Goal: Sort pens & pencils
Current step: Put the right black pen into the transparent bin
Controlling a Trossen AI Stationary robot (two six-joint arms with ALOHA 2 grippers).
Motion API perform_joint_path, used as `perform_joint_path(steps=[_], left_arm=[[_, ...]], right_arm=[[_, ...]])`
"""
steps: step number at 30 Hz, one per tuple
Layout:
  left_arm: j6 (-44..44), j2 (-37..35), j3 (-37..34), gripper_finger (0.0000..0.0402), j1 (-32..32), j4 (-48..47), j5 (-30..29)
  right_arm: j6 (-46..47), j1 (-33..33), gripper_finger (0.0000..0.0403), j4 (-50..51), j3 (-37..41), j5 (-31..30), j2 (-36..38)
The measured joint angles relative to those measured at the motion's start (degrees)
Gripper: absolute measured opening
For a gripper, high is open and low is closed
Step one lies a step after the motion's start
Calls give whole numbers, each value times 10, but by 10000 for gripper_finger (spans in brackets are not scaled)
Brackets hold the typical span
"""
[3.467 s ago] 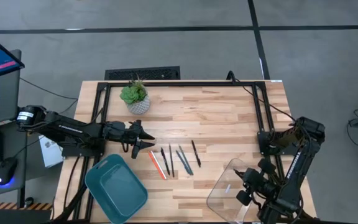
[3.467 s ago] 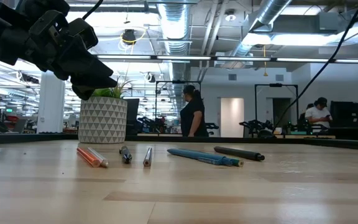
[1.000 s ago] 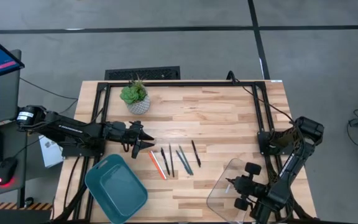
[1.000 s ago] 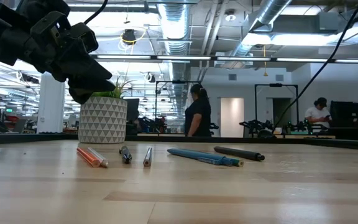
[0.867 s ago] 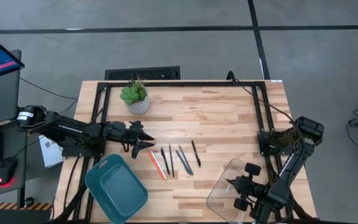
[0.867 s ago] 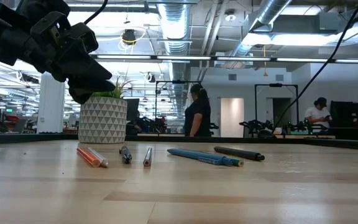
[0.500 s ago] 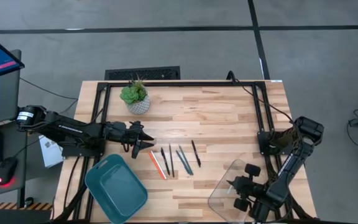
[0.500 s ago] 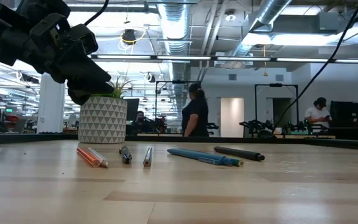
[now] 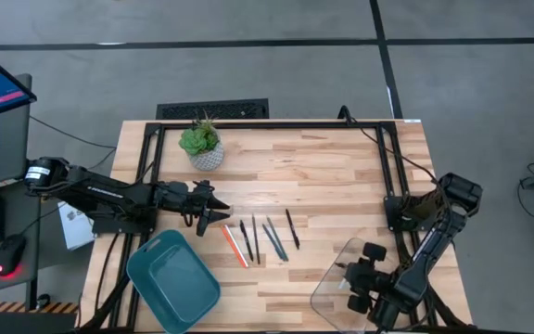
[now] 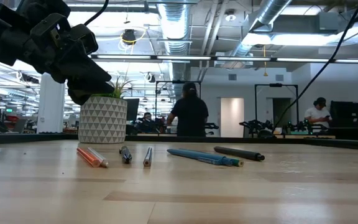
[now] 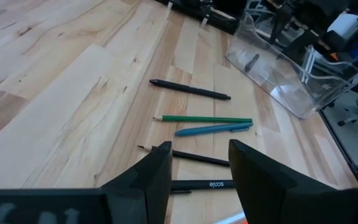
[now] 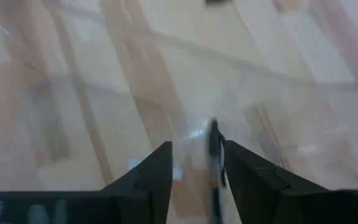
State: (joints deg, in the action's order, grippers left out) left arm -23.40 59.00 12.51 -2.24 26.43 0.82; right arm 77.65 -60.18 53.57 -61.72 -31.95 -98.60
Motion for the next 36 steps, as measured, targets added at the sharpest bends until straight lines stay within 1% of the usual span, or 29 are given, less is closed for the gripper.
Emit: perform_joint_path(steps=[3, 7, 9, 14, 16, 20, 28, 32, 36], left_arm=[[0, 0, 0, 149, 0, 0, 0], [0, 0, 0, 149, 0, 0, 0], [0, 0, 0, 149, 0, 1, 0], [0, 0, 0, 149, 0, 10, 0], [0, 0, 0, 149, 0, 16, 0], [0, 0, 0, 149, 0, 18, 0], [0, 0, 0, 149, 0, 15, 0], [0, 0, 0, 149, 0, 14, 0], [0, 0, 0, 149, 0, 14, 0]], right_arm=[[-29, 0, 167, 8, -19, -36, 6], [-42, 0, 158, 54, -49, -101, 26], [-42, 0, 154, 72, -59, -148, 44], [-41, 3, 142, 76, -62, -301, 98], [-31, 13, 138, 75, -62, -329, 113], [-27, 42, 132, 75, -62, -323, 124], [-76, 95, 133, 69, -62, -281, 85], [-76, 127, 128, 58, -62, -281, 66], [-45, 176, 125, 22, -62, -283, 57]])
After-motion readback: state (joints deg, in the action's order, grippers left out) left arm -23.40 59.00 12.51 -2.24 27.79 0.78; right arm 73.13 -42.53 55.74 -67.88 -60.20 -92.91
